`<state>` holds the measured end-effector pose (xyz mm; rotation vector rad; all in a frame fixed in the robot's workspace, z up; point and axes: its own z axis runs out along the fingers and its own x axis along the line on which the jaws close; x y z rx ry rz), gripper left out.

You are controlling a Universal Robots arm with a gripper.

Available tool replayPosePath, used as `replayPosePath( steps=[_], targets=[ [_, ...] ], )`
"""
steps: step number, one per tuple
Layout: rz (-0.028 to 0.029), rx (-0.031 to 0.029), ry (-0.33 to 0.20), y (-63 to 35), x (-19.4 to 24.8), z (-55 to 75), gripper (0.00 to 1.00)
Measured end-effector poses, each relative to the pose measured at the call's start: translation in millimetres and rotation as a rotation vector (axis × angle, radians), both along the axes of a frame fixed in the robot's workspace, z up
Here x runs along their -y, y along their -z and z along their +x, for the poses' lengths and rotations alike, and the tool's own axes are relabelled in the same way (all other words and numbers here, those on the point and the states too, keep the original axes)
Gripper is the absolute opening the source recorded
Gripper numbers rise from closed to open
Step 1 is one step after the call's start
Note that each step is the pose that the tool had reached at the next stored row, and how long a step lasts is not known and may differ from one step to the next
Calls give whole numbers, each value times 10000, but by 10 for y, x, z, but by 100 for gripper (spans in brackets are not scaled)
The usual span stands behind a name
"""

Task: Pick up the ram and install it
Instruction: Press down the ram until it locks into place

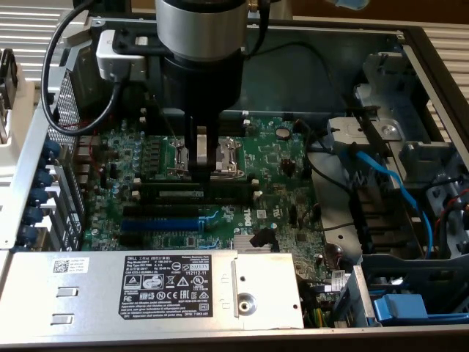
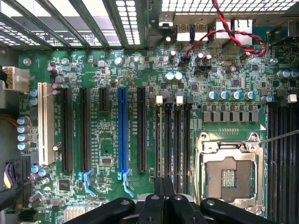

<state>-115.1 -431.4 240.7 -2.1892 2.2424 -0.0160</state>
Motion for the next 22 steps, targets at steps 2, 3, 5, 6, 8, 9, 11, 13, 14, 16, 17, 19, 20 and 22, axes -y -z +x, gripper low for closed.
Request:
replayPosePath(
  steps=[2, 3, 5, 6, 8, 9, 11, 13, 14, 16, 17, 19, 20, 22],
  targets=[
    [-3, -1, -35, 7, -3, 0, 10],
    [-1, 0, -50, 11, -4, 0, 10],
    [1, 2, -82, 20, -6, 0, 10],
    [1, 2, -103, 25, -7, 0, 10],
    [-1, 1, -139, 32, -11, 0, 10],
    [0, 2, -159, 35, -14, 0, 10],
    [-2, 0, -194, 36, -14, -1, 10],
    [1, 2, -223, 40, -15, 0, 10],
    [0, 1, -238, 41, -15, 0, 10],
    [1, 2, -264, 43, -15, 0, 10],
    [1, 1, -273, 44, -15, 0, 10],
    [2, 1, -293, 49, -15, 0, 10],
    [3, 2, -296, 51, -15, 0, 10],
    [4, 2, -303, 55, -15, 0, 10]
  ],
)
